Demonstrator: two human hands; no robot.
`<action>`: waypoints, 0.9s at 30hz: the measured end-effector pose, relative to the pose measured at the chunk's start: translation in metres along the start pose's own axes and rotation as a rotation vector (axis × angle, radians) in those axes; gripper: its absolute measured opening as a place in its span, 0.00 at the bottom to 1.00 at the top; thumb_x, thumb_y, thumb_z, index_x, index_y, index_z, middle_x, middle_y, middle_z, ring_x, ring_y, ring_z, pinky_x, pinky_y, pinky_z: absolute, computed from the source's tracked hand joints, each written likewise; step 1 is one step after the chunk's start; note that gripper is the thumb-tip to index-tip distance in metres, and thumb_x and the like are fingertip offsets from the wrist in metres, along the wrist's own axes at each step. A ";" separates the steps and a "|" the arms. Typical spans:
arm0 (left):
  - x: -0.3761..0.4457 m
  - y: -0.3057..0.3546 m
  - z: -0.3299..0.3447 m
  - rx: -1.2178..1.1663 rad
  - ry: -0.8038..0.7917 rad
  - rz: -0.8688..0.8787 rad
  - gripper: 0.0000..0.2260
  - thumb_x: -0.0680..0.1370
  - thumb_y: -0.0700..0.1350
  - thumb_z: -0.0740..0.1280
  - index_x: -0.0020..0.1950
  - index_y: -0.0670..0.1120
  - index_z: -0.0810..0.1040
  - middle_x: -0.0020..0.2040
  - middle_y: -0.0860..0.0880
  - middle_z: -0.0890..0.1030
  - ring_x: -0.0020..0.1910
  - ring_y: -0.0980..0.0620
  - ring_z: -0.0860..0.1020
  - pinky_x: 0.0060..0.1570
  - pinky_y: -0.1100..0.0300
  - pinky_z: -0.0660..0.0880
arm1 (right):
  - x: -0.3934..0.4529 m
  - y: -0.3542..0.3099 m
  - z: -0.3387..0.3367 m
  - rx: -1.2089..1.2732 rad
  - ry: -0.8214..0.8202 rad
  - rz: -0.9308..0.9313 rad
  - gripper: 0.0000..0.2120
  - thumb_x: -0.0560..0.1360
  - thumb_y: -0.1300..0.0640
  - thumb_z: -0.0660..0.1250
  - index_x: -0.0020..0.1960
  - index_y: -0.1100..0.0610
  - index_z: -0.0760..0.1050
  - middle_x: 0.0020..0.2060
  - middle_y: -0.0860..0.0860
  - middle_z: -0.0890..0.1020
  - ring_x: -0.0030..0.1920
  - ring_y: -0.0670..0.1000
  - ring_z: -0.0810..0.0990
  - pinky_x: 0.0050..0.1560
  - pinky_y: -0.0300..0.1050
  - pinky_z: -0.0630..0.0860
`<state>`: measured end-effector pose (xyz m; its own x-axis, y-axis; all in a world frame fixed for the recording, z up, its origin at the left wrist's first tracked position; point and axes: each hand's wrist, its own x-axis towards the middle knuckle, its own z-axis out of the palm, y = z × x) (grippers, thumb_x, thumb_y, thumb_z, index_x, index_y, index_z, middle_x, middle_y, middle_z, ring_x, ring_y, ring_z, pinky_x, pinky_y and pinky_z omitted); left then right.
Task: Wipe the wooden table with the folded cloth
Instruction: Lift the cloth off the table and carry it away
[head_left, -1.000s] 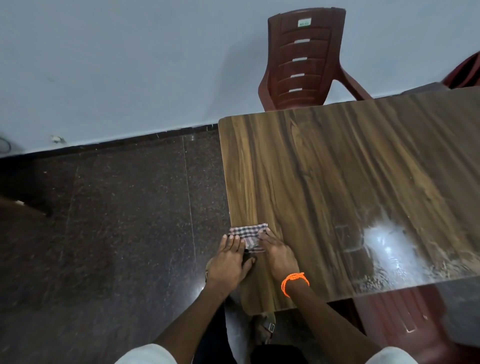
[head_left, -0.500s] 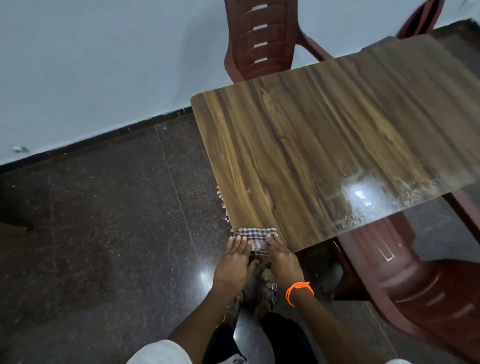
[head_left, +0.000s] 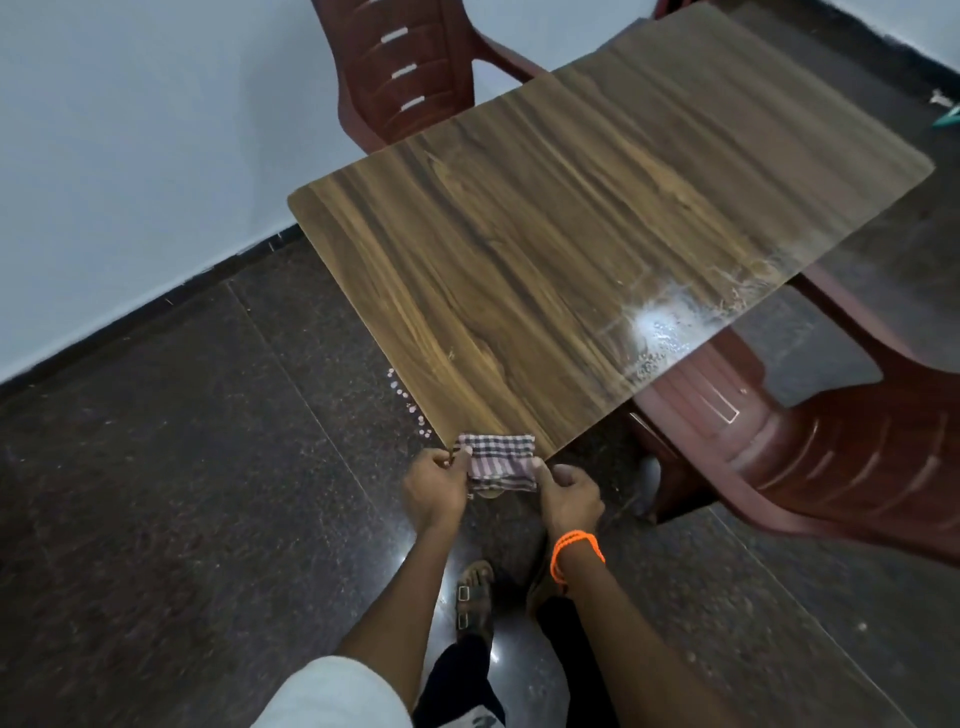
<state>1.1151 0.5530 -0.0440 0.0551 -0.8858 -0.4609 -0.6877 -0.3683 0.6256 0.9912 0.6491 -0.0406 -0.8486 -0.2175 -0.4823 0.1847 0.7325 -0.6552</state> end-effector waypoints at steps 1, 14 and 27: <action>0.003 0.002 0.003 -0.013 -0.033 -0.089 0.18 0.74 0.56 0.76 0.53 0.43 0.83 0.50 0.43 0.85 0.51 0.40 0.82 0.53 0.49 0.78 | 0.003 -0.003 0.003 -0.012 -0.059 0.072 0.21 0.65 0.41 0.75 0.48 0.56 0.82 0.45 0.52 0.84 0.49 0.54 0.81 0.53 0.47 0.76; -0.018 -0.012 0.019 0.096 -0.136 -0.167 0.19 0.73 0.55 0.78 0.50 0.39 0.85 0.50 0.38 0.86 0.49 0.39 0.83 0.47 0.49 0.79 | 0.009 0.007 -0.010 0.039 -0.249 0.152 0.22 0.63 0.48 0.79 0.49 0.61 0.82 0.47 0.57 0.84 0.50 0.57 0.82 0.53 0.49 0.78; -0.105 0.052 0.025 -0.043 -0.588 -0.191 0.06 0.75 0.40 0.77 0.46 0.38 0.84 0.41 0.43 0.85 0.32 0.51 0.79 0.30 0.60 0.76 | -0.016 0.040 -0.147 0.499 -0.283 0.299 0.12 0.66 0.56 0.78 0.43 0.63 0.82 0.44 0.60 0.85 0.46 0.56 0.83 0.53 0.54 0.79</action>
<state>1.0553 0.6339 0.0206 -0.2418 -0.5035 -0.8295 -0.6748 -0.5270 0.5166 0.9394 0.7772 0.0267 -0.5740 -0.2624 -0.7757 0.6590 0.4142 -0.6278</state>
